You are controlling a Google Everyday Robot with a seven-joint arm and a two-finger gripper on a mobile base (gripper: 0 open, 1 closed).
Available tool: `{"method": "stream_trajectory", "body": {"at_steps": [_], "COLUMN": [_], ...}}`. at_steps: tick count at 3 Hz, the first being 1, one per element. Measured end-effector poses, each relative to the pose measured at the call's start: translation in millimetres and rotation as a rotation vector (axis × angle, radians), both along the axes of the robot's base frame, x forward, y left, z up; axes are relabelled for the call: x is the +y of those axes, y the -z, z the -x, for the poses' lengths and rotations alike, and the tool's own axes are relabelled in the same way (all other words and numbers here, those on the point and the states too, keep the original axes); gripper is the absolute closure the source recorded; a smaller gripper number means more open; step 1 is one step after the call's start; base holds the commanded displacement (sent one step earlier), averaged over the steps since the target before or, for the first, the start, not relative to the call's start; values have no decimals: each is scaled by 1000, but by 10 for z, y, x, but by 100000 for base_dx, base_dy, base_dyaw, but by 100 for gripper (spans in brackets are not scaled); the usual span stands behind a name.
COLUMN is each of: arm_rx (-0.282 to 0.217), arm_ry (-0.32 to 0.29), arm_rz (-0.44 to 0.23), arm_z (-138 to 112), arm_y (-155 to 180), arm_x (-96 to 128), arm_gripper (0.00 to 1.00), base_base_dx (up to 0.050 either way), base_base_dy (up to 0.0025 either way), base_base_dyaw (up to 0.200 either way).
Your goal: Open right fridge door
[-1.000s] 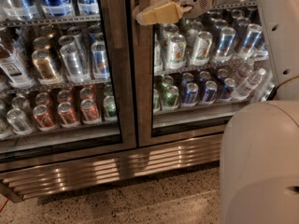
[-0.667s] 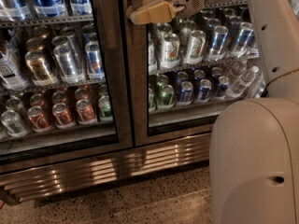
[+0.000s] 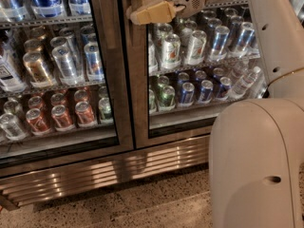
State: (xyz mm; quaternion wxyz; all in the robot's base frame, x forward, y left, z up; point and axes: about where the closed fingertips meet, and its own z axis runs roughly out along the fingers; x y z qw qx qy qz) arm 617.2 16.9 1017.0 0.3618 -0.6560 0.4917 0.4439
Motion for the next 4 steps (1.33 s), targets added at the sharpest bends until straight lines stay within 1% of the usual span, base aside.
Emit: {"method": "stream_trajectory", "body": {"at_steps": [2,3,4], "arm_rx": [0,0,0], "arm_ry": [0,0,0], "arm_rz": [0,0,0], "arm_z": [-59,-90,-90], "arm_y": [-4,-4,-5], "arm_x": [96,188,189], "arm_gripper": [100,100,100], "base_base_dx": [0,0,0], "base_base_dy": [0,0,0], "base_base_dyaw": [0,0,0]}}
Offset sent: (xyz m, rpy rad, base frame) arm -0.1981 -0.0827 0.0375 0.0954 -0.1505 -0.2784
